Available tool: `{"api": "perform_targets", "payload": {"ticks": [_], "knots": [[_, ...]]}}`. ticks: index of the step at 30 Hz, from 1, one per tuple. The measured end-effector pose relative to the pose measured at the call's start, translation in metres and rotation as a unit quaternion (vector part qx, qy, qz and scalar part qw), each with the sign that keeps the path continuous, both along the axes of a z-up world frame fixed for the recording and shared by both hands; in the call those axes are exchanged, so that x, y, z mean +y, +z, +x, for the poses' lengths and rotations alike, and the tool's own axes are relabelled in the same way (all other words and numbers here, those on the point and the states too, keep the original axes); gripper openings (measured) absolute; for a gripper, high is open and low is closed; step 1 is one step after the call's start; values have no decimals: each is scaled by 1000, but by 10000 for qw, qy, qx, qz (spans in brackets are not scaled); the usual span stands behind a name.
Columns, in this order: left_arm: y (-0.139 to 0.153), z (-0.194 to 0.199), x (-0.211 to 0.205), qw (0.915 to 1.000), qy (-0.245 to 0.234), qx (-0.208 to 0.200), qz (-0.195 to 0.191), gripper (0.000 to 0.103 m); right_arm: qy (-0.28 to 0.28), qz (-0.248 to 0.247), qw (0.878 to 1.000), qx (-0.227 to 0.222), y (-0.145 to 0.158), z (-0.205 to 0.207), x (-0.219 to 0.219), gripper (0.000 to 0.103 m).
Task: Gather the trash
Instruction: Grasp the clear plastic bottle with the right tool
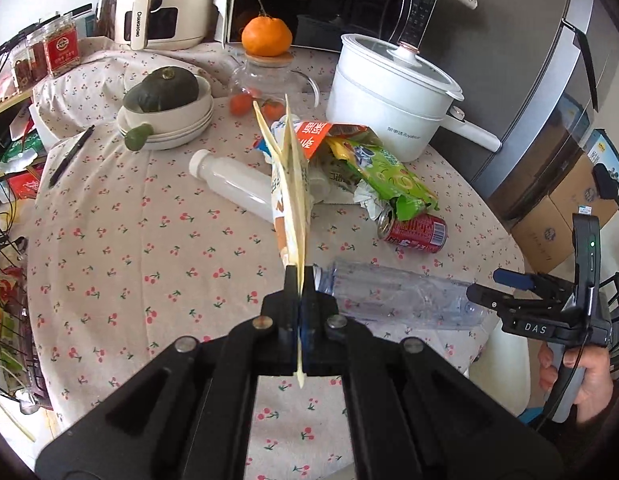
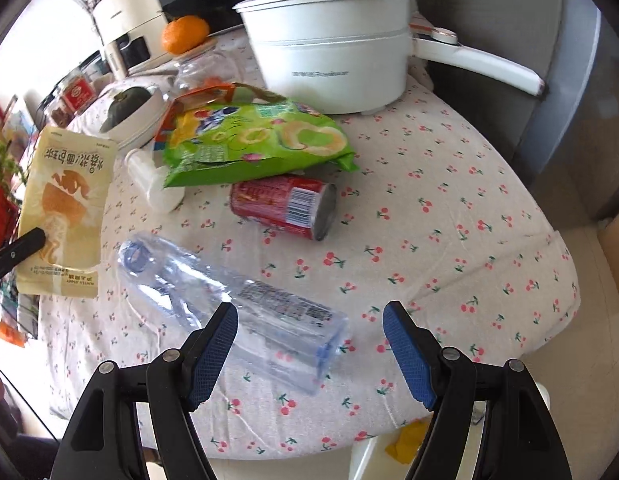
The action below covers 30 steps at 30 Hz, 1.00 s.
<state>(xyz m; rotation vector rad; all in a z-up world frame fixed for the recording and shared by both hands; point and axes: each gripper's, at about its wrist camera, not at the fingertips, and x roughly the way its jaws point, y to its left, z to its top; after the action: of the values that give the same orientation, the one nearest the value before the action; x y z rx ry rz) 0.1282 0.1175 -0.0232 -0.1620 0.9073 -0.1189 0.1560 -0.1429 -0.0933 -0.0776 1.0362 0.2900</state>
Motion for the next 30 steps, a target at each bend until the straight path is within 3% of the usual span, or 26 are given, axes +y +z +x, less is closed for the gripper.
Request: {"api": "perform_targets", "payload": {"ticks": [4, 9, 15, 20, 30], "knots": [[-7, -9, 11, 9998, 16, 170, 105, 1, 776, -453, 9959, -117, -5, -1, 37, 77], [-15, -19, 16, 9993, -139, 325, 130, 1, 1642, -1222, 9788, -122, -27, 2, 71, 77], [-21, -20, 16, 9987, -219, 451, 67, 1, 1640, -1716, 9713, -155, -49, 12, 82, 86], [-23, -21, 18, 9987, -181, 478, 48, 1, 1628, -2023, 9655, -211, -66, 13, 88, 76], [-16, -29, 20, 9991, -200, 363, -51, 1, 1544, -1163, 9811, -111, -32, -14, 87, 64]]}}
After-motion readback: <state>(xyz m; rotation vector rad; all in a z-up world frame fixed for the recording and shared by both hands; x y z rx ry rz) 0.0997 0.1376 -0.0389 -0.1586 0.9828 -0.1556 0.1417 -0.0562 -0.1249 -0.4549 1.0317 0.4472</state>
